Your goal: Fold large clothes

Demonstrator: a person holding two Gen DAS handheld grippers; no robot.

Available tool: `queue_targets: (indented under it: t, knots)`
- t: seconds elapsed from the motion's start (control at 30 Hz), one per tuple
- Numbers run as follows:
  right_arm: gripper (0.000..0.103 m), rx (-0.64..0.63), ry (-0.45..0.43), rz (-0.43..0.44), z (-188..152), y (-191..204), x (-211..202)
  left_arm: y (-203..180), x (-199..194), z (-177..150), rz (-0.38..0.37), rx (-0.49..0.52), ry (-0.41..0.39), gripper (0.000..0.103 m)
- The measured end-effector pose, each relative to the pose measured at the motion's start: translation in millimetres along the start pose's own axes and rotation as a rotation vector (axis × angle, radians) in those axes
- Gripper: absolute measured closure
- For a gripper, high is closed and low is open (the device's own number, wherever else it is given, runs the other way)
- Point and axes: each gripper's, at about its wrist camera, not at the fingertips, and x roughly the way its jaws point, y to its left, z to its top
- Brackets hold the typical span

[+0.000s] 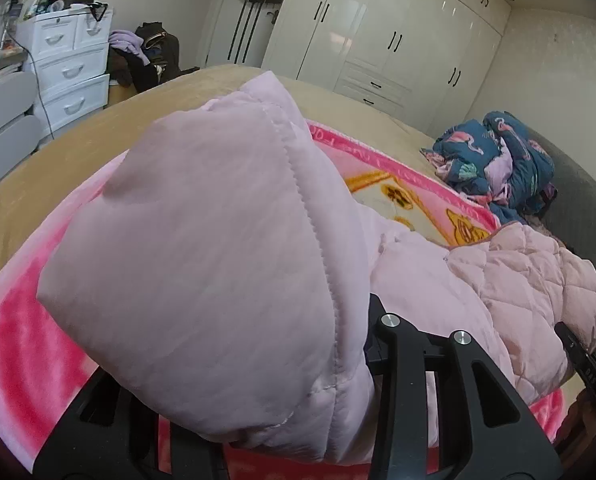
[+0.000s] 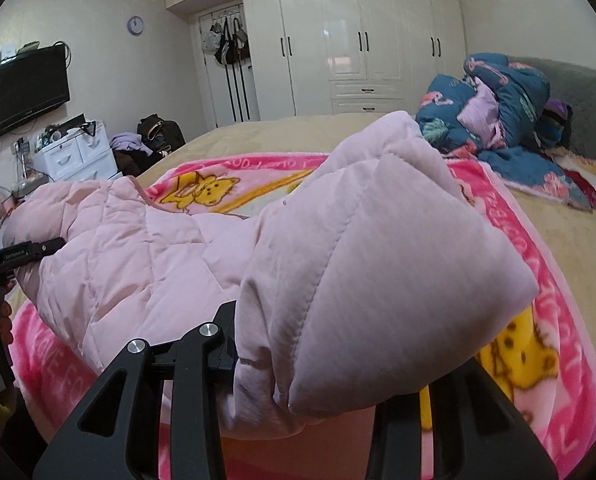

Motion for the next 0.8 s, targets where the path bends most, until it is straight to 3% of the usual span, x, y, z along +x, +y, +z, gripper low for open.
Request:
queue_targets:
  t: [0.43, 0.8]
  knots:
    - [0.061, 0.219, 0.127, -0.052, -47, -33, 18, 17, 7, -34, 0.065, -0.01, 0.059, 0.067]
    - [0.034, 0.439, 0.24, -0.053, -70, -56, 35, 22, 14, -42, 0.089, -0.01, 0.094, 0.059]
